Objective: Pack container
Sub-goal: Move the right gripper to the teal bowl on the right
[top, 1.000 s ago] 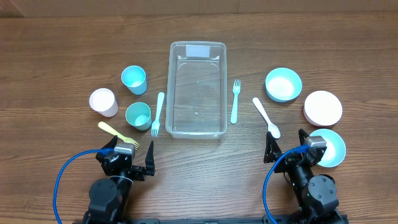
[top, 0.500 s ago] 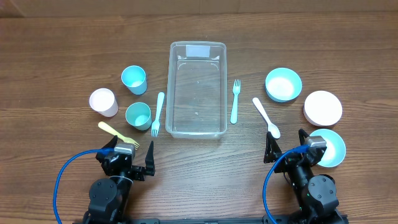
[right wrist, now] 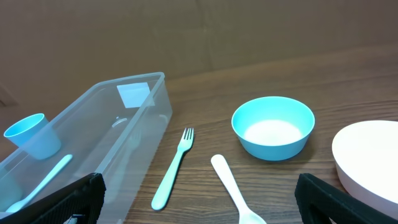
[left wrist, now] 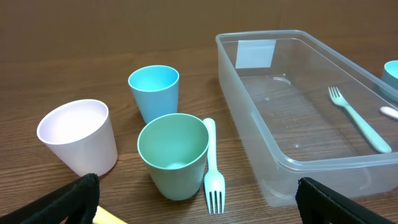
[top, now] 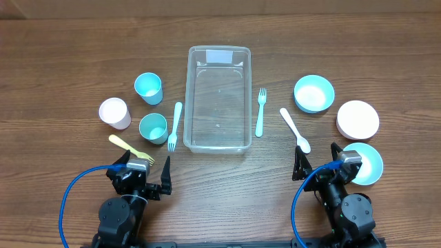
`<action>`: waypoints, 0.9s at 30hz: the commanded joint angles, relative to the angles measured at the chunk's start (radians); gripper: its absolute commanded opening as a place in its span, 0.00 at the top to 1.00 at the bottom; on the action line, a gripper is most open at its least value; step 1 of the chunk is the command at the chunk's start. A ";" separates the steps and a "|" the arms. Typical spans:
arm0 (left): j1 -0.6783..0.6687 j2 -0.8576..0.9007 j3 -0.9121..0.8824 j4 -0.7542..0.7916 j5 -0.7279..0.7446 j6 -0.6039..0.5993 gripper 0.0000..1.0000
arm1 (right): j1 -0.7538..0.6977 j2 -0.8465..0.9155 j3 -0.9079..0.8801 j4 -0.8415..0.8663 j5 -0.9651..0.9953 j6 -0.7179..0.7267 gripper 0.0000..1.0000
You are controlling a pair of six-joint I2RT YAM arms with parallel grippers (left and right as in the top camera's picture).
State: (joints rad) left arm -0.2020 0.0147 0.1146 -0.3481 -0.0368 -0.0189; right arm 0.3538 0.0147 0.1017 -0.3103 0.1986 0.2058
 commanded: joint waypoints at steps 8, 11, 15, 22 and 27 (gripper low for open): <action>0.005 -0.007 -0.010 0.001 0.011 0.012 0.00 | -0.003 -0.012 -0.006 0.036 -0.068 0.636 0.00; 0.005 -0.007 -0.010 0.001 0.011 0.012 0.00 | -0.010 -0.005 -0.001 0.085 -0.093 0.472 0.00; 0.005 -0.007 -0.010 0.001 0.012 0.012 0.00 | -0.062 0.188 0.119 0.056 -0.108 0.379 0.00; 0.005 -0.007 -0.010 0.001 0.011 0.012 0.00 | -0.241 0.879 0.616 -0.011 -0.280 0.013 0.00; 0.005 -0.007 -0.010 0.001 0.011 0.012 0.00 | -0.348 1.320 0.972 -0.122 -0.279 -0.080 0.00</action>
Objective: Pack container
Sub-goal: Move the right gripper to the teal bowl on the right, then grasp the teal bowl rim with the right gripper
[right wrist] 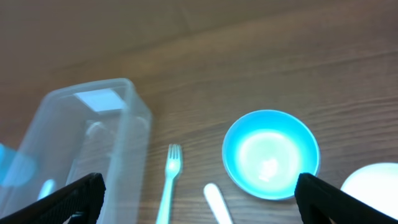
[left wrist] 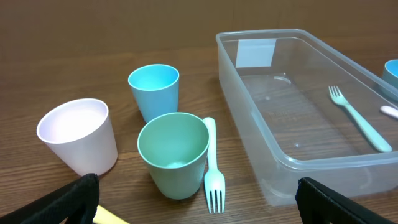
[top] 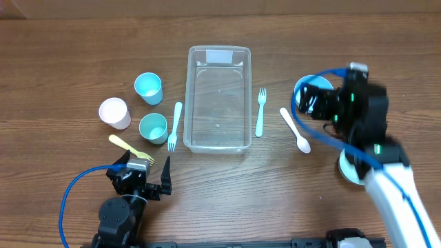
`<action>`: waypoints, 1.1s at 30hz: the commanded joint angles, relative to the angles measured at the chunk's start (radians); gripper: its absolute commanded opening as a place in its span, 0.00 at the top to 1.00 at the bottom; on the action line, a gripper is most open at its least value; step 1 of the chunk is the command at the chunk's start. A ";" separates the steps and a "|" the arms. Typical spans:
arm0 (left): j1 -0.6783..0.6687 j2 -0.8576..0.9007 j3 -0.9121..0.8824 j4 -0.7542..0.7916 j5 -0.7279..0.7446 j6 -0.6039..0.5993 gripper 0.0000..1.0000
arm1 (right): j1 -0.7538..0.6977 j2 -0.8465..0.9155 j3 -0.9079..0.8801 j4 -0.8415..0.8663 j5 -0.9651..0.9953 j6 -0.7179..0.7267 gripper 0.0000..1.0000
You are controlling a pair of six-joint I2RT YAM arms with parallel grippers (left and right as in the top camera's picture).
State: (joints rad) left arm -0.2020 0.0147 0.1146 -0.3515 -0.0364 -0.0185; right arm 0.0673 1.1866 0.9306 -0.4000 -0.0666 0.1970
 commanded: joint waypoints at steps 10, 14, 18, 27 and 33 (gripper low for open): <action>0.005 -0.007 -0.010 0.005 0.011 0.012 0.00 | -0.225 0.512 0.341 0.067 -0.039 -0.364 0.03; 0.005 -0.007 -0.010 0.005 0.011 0.012 0.00 | -0.225 0.617 0.341 0.054 -0.069 -0.391 0.10; 0.005 -0.007 -0.010 0.005 0.011 0.011 0.00 | -0.225 0.688 0.341 0.044 -0.070 -0.412 0.12; 0.005 -0.007 -0.010 0.005 0.011 0.011 0.00 | -0.224 0.787 0.341 -0.028 -0.066 -0.468 0.25; 0.005 -0.007 -0.010 0.005 0.011 0.011 0.00 | -0.224 0.811 0.341 -0.015 -0.068 -0.467 0.43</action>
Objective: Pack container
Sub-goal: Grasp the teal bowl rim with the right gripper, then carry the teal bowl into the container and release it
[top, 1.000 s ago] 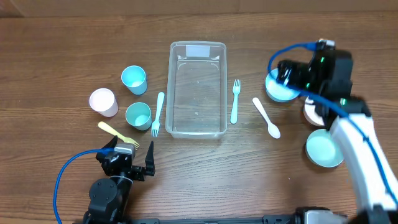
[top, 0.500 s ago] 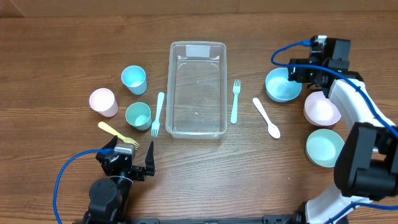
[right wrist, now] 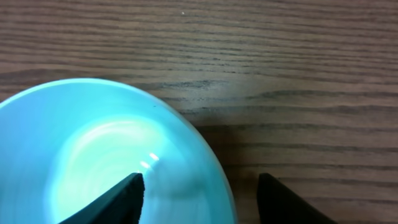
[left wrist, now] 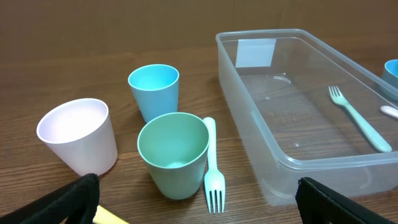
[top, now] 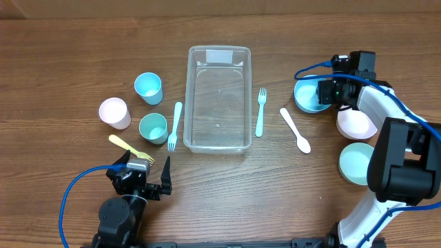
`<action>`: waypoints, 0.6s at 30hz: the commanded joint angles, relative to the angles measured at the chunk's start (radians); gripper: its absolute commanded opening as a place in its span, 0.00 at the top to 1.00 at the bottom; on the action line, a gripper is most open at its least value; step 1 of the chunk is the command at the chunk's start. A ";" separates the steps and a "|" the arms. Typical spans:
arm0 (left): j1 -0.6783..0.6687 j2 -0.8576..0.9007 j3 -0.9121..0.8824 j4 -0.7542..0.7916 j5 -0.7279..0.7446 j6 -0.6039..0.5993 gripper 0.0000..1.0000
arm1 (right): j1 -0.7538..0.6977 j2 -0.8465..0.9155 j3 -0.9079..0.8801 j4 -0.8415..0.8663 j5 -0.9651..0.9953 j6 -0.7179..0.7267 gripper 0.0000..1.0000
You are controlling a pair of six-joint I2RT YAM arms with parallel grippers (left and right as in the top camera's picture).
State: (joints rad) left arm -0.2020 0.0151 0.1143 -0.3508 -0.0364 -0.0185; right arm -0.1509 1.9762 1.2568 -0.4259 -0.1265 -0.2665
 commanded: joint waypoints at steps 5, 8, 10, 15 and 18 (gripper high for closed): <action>0.005 -0.007 -0.010 0.004 0.011 0.012 0.00 | -0.006 0.032 0.015 0.035 -0.008 -0.003 0.68; 0.005 -0.007 -0.010 0.004 0.011 0.011 0.00 | -0.006 0.032 0.015 0.040 -0.010 -0.003 0.96; 0.005 -0.007 -0.010 0.004 0.011 0.012 0.00 | -0.006 0.032 0.015 0.054 -0.010 0.009 0.96; 0.005 -0.007 -0.010 0.004 0.011 0.011 0.00 | -0.006 0.003 0.101 0.035 -0.012 0.198 0.96; 0.005 -0.007 -0.010 0.003 0.011 0.012 0.00 | -0.005 -0.058 0.203 -0.061 -0.102 0.220 0.96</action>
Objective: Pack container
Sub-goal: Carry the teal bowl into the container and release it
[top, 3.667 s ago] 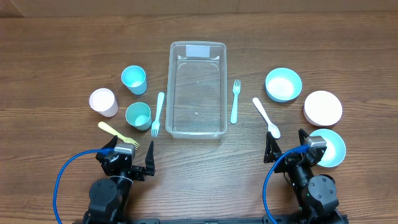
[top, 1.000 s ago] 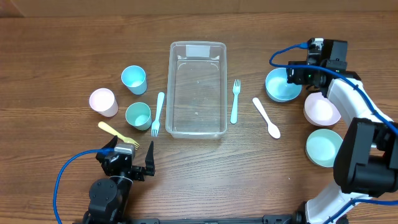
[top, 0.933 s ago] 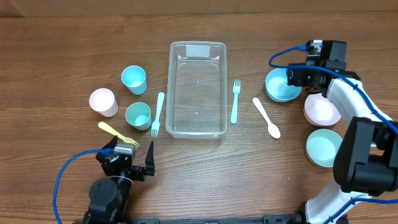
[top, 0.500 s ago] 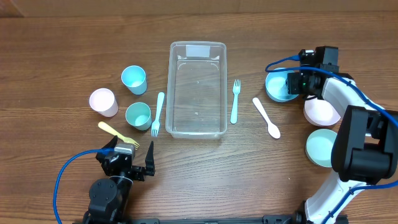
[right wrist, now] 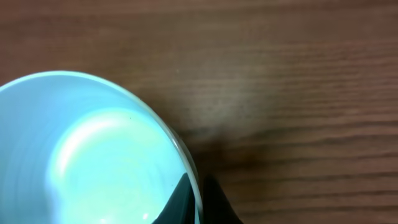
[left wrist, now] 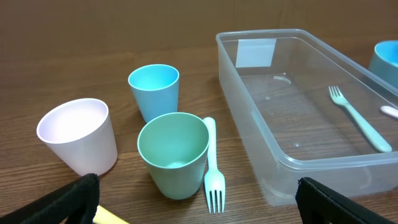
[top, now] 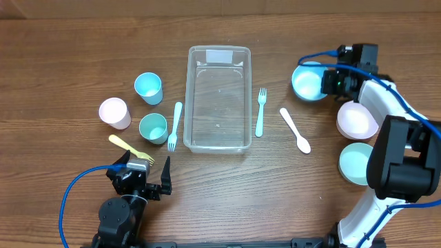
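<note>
The clear plastic container (top: 218,100) stands at the table's middle, with nothing in it. My right gripper (top: 333,80) is shut on the rim of the blue bowl (top: 307,80), lifted at the far right; in the right wrist view the rim of the blue bowl (right wrist: 93,149) is pinched between the fingertips (right wrist: 214,202). The left gripper (left wrist: 196,205) rests open at the near left, behind the green cup (left wrist: 173,152) and a pale fork (left wrist: 213,168).
A blue cup (top: 148,87), a pink cup (top: 114,113) and a yellow fork (top: 129,148) lie left of the container. A teal fork (top: 260,111) and a white spoon (top: 295,129) lie to its right. A pink bowl (top: 357,120) and a pale blue bowl (top: 355,164) sit further right.
The right gripper was open, straddling the blue bowl's rim; now it is shut on the rim and the bowl sits slightly higher and further back. The left arm is unchanged.
Both arms first rested open at the near edge. Then the right arm was out over the blue bowl at the far right, then low with its fingers either side of the rim. Now it grips the rim and the bowl has shifted.
</note>
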`<action>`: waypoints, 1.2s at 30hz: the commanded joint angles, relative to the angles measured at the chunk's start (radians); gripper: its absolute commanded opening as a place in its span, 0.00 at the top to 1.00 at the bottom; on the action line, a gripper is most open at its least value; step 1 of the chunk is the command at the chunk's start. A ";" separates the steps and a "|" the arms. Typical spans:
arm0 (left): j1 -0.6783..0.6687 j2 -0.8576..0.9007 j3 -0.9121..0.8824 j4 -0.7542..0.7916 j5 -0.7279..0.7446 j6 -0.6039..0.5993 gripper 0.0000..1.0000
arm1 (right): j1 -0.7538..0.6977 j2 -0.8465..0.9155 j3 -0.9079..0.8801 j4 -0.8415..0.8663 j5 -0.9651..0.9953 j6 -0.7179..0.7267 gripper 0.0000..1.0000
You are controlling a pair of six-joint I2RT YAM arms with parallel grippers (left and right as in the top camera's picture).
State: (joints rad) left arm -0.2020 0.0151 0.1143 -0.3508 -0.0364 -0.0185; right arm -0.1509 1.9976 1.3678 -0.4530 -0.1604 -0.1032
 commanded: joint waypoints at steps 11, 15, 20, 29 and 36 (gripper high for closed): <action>0.005 -0.007 -0.010 0.004 0.011 0.012 0.00 | 0.261 -0.297 0.212 -0.114 -0.110 0.129 0.96; 0.005 -0.007 -0.010 0.004 0.011 0.011 0.00 | 0.368 -0.277 0.210 -0.111 -0.077 0.126 0.96; 0.005 -0.007 -0.010 0.004 0.011 0.012 0.00 | 0.480 -0.200 0.210 -0.127 -0.047 0.122 0.96; 0.005 -0.007 -0.010 0.004 0.011 0.011 0.00 | 0.563 0.000 0.210 -0.034 -0.013 0.124 0.96; 0.005 -0.007 -0.010 0.004 0.011 0.012 0.00 | 0.564 0.090 0.210 0.037 -0.016 0.131 0.96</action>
State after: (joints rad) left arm -0.2020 0.0151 0.1143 -0.3511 -0.0368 -0.0185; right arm 0.4084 2.0834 1.5597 -0.4324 -0.1757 0.0231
